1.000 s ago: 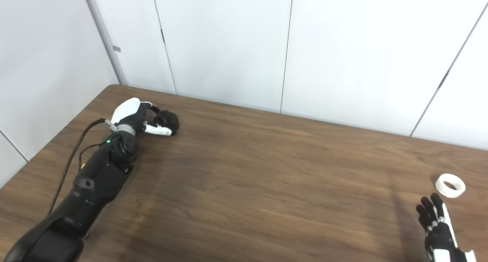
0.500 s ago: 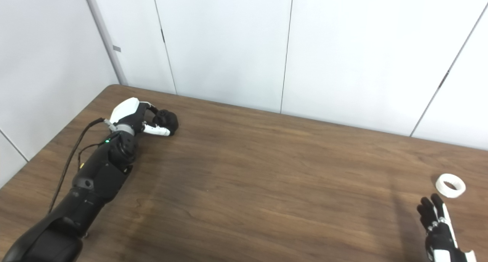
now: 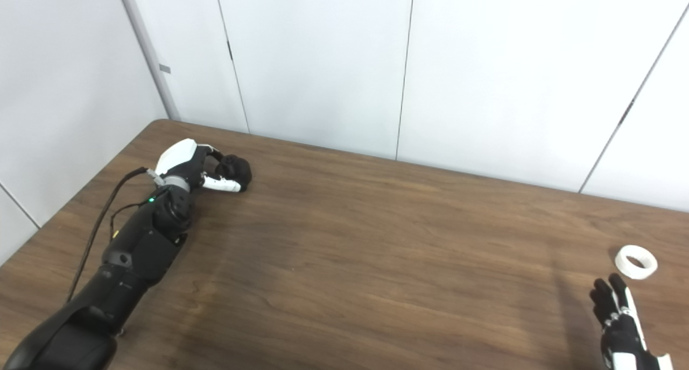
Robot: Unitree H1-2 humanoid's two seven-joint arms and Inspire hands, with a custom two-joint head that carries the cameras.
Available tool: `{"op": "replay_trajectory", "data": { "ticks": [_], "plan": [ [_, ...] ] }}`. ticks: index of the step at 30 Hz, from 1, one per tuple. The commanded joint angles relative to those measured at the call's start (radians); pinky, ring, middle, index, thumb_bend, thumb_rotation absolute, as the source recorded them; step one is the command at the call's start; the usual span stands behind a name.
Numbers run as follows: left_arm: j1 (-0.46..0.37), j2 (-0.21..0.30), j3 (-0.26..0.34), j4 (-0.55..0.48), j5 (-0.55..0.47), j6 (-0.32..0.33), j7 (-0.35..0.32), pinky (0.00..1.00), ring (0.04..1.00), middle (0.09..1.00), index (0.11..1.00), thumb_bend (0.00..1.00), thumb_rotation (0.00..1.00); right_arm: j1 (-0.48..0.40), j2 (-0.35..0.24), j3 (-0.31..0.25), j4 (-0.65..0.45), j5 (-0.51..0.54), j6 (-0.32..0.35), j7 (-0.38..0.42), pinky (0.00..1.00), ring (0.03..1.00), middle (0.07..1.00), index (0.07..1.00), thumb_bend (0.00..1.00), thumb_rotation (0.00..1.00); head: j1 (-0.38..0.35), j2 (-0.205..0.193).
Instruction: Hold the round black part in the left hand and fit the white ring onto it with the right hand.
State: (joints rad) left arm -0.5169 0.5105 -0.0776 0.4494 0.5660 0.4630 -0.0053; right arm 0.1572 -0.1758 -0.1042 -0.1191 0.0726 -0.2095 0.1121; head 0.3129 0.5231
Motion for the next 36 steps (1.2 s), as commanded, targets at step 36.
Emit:
{"op": "replay_trajectory", "data": {
  "ticks": [36],
  "plan": [
    [-0.063, 0.026, 0.009, 0.006, -0.018, 0.005, 0.017, 1.00, 0.967, 0.906, 0.776, 0.86, 0.30, 0.071, 0.043, 0.010, 0.054, -0.005, 0.000, -0.019, 0.96, 0.937, 0.948, 0.970, 0.53, 1.00, -0.007, 0.004]
  ]
}}
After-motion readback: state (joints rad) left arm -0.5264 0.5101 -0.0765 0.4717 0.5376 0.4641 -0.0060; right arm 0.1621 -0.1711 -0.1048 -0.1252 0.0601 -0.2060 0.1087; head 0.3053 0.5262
